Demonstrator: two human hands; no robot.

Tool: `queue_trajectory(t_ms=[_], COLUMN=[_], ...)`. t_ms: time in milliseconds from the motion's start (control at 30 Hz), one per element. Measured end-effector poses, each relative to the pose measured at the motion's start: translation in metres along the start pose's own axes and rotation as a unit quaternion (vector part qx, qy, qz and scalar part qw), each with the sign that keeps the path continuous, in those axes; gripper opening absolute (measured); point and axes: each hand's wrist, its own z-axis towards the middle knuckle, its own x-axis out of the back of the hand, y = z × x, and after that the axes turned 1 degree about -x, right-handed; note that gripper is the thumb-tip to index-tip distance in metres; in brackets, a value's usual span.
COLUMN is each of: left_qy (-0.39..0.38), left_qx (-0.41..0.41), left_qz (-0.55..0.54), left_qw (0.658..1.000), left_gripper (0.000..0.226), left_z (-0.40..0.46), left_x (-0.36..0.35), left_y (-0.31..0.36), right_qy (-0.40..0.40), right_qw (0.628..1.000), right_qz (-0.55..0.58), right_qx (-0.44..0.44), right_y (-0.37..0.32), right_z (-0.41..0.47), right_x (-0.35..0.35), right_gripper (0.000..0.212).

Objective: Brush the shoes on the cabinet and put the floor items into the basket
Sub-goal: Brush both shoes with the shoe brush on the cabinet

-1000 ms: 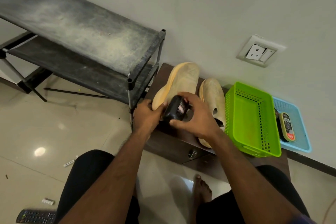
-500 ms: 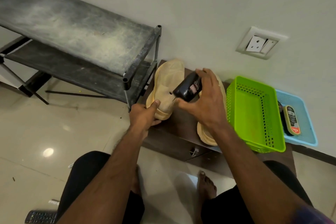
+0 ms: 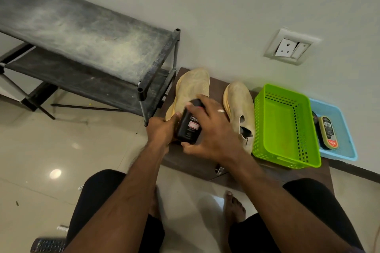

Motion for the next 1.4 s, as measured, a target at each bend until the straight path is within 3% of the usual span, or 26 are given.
queue_trajectory(t_ms=[67,200,333,467,600,667,800,900,1000,1100,1167,1267,1400], left_qy=[0.007,-0.035,-0.03,-0.026,-0.017,-0.024,-0.032,-0.035,-0.042,-0.047,-0.062,-0.062,-0.058], left_qx=[-0.006,0.022,0.013,0.012,0.016,0.022,0.037,0.05,0.065,0.077,0.082,0.073,0.065], left_qz=[0.018,-0.018,0.001,0.001,0.005,-0.001,-0.003,-0.016,-0.041,-0.055,-0.058,-0.041,-0.016], left_qw=[1.0,0.999,0.999,1.0,1.0,0.999,0.999,0.998,0.996,0.994,0.993,0.995,0.996], left_gripper=[0.038,0.027,0.025,0.025,0.03,0.032,0.026,0.027,0.037,0.034,0.03,0.022,0.033], left_z=[0.001,-0.002,0.0,0.0,-0.002,-0.001,0.001,0.004,0.004,0.003,0.001,0.0,0.005], left_x=[0.001,-0.002,-0.001,0.003,0.0,0.0,0.003,0.005,0.002,-0.002,-0.001,0.001,0.002], left_y=[-0.001,-0.003,-0.002,-0.001,-0.001,-0.004,-0.006,-0.005,-0.004,-0.003,-0.004,-0.005,-0.006], right_qy=[-0.036,-0.102,0.034,0.113,-0.048,-0.074,0.011,0.085,0.001,-0.067,-0.07,-0.004,0.045], right_qw=[0.998,0.99,0.977,0.975,0.995,0.994,0.985,0.981,0.992,0.997,0.995,0.99,0.986], right_qz=[-0.041,-0.051,-0.006,0.094,0.041,-0.009,-0.021,0.049,0.081,-0.006,-0.03,-0.022,0.048], right_qx=[0.039,-0.079,-0.212,-0.17,-0.072,-0.075,-0.17,-0.168,-0.098,-0.034,-0.064,-0.14,-0.156], right_y=[0.002,0.034,0.066,0.041,0.017,0.032,0.064,0.057,0.026,0.028,0.042,0.062,0.068], right_z=[0.01,0.023,0.038,0.021,-0.001,0.01,0.044,0.039,0.01,0.005,0.02,0.041,0.039], right_x=[-0.004,-0.008,0.009,0.026,0.0,-0.01,0.01,0.027,0.016,-0.005,-0.009,-0.001,0.012], right_gripper=[0.095,0.104,0.101,0.091,0.101,0.103,0.097,0.093,0.098,0.103,0.105,0.1,0.093])
